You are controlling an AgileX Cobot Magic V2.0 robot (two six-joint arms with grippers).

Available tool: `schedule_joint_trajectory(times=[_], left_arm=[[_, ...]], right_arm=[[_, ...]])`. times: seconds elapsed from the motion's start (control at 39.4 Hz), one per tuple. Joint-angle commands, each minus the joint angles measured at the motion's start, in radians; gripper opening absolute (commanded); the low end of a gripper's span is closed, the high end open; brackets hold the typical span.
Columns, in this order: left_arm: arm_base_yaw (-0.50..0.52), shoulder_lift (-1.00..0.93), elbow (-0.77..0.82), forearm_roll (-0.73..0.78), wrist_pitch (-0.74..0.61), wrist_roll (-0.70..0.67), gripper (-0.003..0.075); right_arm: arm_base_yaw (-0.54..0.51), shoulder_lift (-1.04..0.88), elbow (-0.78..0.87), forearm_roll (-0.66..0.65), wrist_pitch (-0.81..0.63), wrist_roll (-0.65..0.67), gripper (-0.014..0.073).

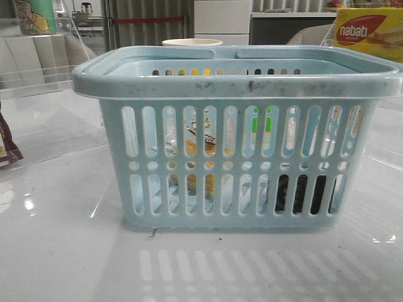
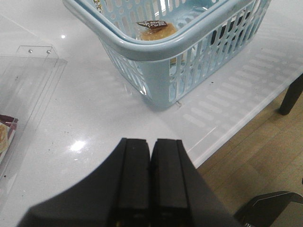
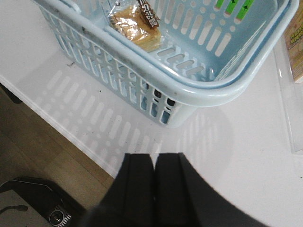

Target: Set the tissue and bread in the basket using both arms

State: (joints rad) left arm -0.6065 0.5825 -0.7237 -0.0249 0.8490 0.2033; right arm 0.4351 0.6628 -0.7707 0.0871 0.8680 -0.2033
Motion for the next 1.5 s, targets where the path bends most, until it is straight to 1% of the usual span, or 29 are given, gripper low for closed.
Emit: schedule_joint_trajectory(times=[0.0, 0.58, 0.66, 0.71, 0.81, 0.89, 0.97, 1.14, 1.32, 1.47], left_arm=[[0.002, 0.000, -0.025, -0.005, -0.078, -0.014, 0.0090], [0.002, -0.014, -0.025, -0.005, -0.080, -0.014, 0.0090], [0.017, -0.038, -0.025, -0.005, -0.080, -0.014, 0.0091], [0.045, -0.060, -0.024, -0.003, -0.082, -0.014, 0.0091], [0.128, -0.114, 0.014, -0.003, -0.145, -0.014, 0.0091], [0.200, -0.161, 0.066, -0.007, -0.226, -0.014, 0.0091], [0.280, -0.225, 0.145, -0.012, -0.332, -0.014, 0.0091], [0.429, -0.378, 0.344, -0.030, -0.499, -0.014, 0.0091], [0.517, -0.514, 0.531, -0.061, -0.629, -0.014, 0.0091], [0.544, -0.569, 0.643, -0.083, -0.763, -0.014, 0.0091]], right_arm=[[-0.003, -0.001, -0.026, 0.002, -0.058, 0.002, 0.0054], [-0.003, -0.001, -0.026, 0.002, -0.057, 0.002, 0.0054], [-0.003, -0.001, -0.026, 0.002, -0.057, 0.002, 0.0054], [-0.003, -0.001, -0.026, 0.002, -0.057, 0.002, 0.0054], [-0.003, -0.001, -0.026, 0.002, -0.057, 0.002, 0.0054], [-0.003, -0.001, -0.026, 0.002, -0.057, 0.002, 0.0054], [-0.003, -0.001, -0.026, 0.002, -0.057, 0.002, 0.0054], [-0.003, -0.001, -0.026, 0.002, -0.057, 0.002, 0.0054], [-0.003, -0.001, -0.026, 0.002, -0.057, 0.002, 0.0054], [-0.003, -0.001, -0.026, 0.002, -0.057, 0.002, 0.0054]])
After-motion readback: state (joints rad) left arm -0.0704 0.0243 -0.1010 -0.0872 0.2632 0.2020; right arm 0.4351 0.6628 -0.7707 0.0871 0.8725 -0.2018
